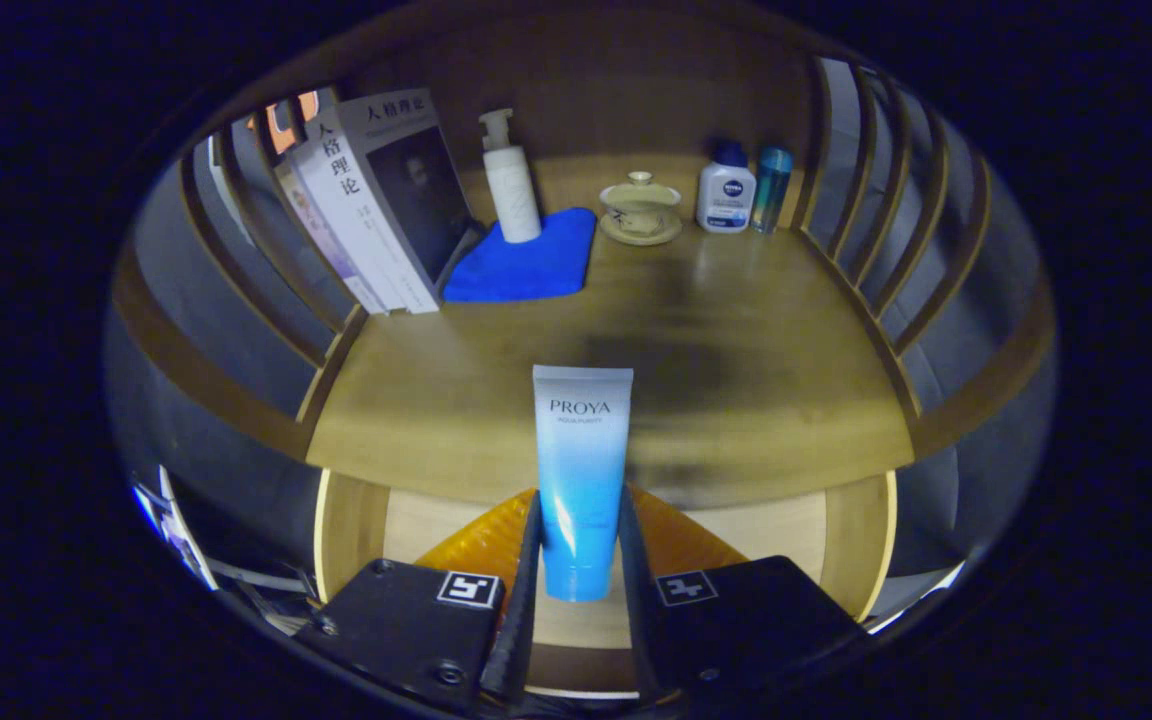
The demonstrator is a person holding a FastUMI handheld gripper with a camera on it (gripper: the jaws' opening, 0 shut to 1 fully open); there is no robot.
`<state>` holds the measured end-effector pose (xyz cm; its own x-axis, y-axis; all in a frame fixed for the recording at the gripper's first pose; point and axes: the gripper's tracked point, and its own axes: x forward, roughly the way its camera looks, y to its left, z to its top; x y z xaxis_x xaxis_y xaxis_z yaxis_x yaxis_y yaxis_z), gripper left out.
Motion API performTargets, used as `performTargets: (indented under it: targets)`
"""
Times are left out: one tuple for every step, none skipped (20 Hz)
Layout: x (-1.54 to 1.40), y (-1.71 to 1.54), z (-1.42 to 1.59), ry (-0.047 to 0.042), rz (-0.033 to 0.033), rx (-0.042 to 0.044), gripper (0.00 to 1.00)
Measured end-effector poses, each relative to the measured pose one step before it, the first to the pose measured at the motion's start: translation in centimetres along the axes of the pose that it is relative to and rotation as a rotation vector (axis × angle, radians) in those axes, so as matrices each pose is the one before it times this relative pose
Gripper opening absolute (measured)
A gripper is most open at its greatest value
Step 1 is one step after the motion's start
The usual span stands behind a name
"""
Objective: Pull open the drawer, take out the items inside it, and place them on the countertop above the cabinet.
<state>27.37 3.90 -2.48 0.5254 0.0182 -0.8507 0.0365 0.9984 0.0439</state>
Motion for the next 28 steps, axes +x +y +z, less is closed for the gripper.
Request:
performTargets:
  targets:
    - [0.509, 0.074, 0.781, 0.00436, -0.00342, 0.01103, 0.43]
    - [0.668, 0.058, 0.519, 0.0053, -0.00482, 0.01852, 0.43]
    - [0.576, -0.025, 0.502, 0.00169, -0.00271, 0.01013, 0.43]
    - [0.767, -0.158, 0.826, -0.00016, -0.00618, -0.00076, 0.43]
    - [0.59, -0.242, 0.226, -0.00229, -0.01443, -0.00301, 0.43]
    - [0.463, -0.33, 0.459, -0.00315, -0.01059, 0.00275, 0.43]
    - [0.663, -0.077, 0.463, 0.0027, -0.00365, 0.00702, 0.43]
    - [0.476, -0.131, -0.01, 0.00846, -0.00275, 0.00916, 0.43]
    - [0.391, -0.162, -0.195, 0.01513, -0.00173, 0.00305, 0.43]
    - [0.064, 0.008, -0.017, 0.00618, 0.00642, 0.00367, 0.44]
    - [0.217, 0.011, 0.1, 0.00246, 0.00356, -0.00009, 0.44]
    - [0.043, -0.078, -0.103, 0.00186, 0.00031, -0.00124, 0.44]
    - [-0.031, -0.053, 0.06, 0.00002, -0.00325, 0.00218, 0.44]
    - [0.019, -0.02, -0.086, -0.00082, -0.0014, -0.00095, 0.44]
    - [0.099, -0.092, 0.003, 0.00139, -0.00065, 0.00139, 0.45]
    - [0.031, 0.14, -0.005, -0.00439, 0.01083, 0.00623, 0.47]
    - [-0.255, 0.072, 0.143, -0.01217, 0.00624, 0.00392, 0.5]
    - [0.04, -0.177, 0.225, -0.0105, -0.00383, -0.00124, 0.52]
    - [-0.246, -0.321, 0.279, -0.01432, -0.01047, 0.00238, 0.54]
    - [-0.094, -0.069, 0.106, -0.01491, -0.00958, -0.00155, 0.57]
    - [-0.253, -0.081, 0.161, -0.01594, -0.00512, -0.00071, 0.63]
    - [-0.626, -0.022, 0.15, -0.01975, -0.00278, -0.00139, 0.64]
    - [-0.688, 0.12, 0.195, -0.02406, 0.0012, -0.00518, 0.64]
    - [-0.709, -0.143, 0.07, -0.02151, -0.00481, -0.0091, 0.64]
    - [-0.802, 0.179, 0.115, -0.027, 0.00353, -0.00064, 0.63]
    - [-0.73, 0.476, -0.128, -0.01998, 0.01295, 0.00334, 0.63]
    - [-0.794, 0.488, -0.185, -0.01706, 0.01683, 0.00335, 0.63]
    - [-0.888, 0.42, -0.26, -0.02179, 0.01795, 0.00077, 0.63]
